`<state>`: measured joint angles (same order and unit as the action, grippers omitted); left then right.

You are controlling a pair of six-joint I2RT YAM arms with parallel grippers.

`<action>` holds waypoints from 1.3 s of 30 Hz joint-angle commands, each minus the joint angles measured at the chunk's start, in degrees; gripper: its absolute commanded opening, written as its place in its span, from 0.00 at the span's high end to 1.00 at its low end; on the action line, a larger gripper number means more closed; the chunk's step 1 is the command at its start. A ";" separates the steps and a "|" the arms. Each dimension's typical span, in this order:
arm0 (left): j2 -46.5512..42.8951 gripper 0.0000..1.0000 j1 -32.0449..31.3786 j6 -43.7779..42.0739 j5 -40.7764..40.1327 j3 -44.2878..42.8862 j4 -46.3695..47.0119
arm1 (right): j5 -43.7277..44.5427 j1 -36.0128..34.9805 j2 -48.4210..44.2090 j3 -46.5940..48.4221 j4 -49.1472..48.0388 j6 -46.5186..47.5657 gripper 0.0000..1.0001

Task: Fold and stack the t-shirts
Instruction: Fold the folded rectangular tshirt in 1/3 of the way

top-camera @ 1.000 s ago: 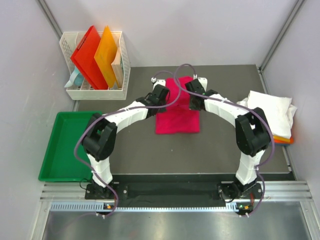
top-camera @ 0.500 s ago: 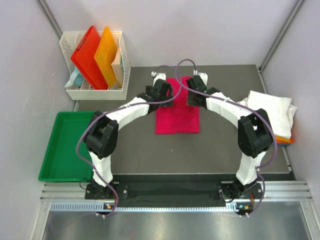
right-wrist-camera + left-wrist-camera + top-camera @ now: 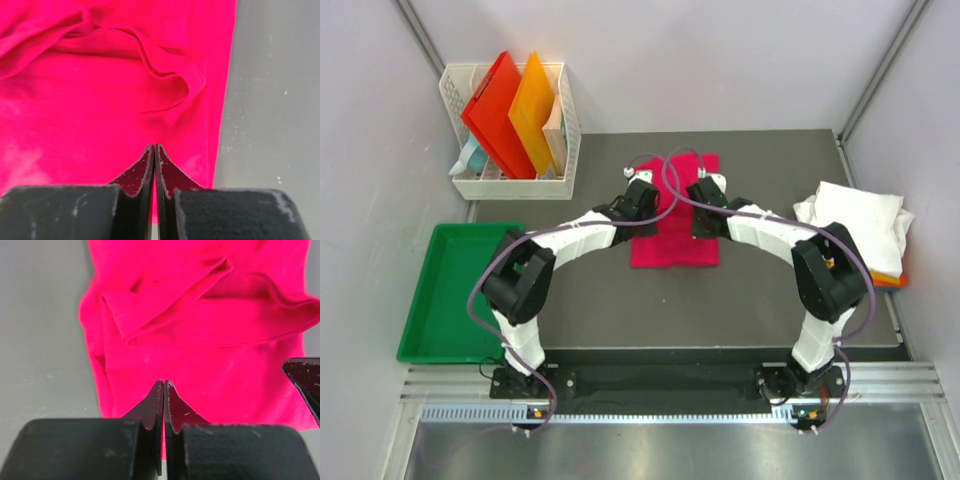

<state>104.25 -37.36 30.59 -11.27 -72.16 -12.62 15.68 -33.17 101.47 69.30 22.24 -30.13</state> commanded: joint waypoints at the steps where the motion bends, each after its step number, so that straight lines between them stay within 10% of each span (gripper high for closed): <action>1: 3.14 1.00 0.01 1.49 3.71 -0.70 3.31 | 0.31 -0.14 2.85 2.50 -2.73 -0.90 1.00; 25: 7.90 1.00 0.01 2.37 5.11 1.41 2.78 | -0.83 8.29 29.91 38.69 4.82 1.21 1.00; 30: 5.02 1.00 0.01 2.37 3.10 2.63 3.30 | -0.04 8.21 24.15 34.19 1.68 2.35 1.00; 39: -9.66 0.22 0.01 1.93 0.19 11.07 9.11 | -0.91 6.45 -3.54 9.32 -3.26 0.43 0.48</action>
<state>102.35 -37.36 32.53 -8.69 -62.98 -7.49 14.92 -25.78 109.95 85.76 22.68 -28.84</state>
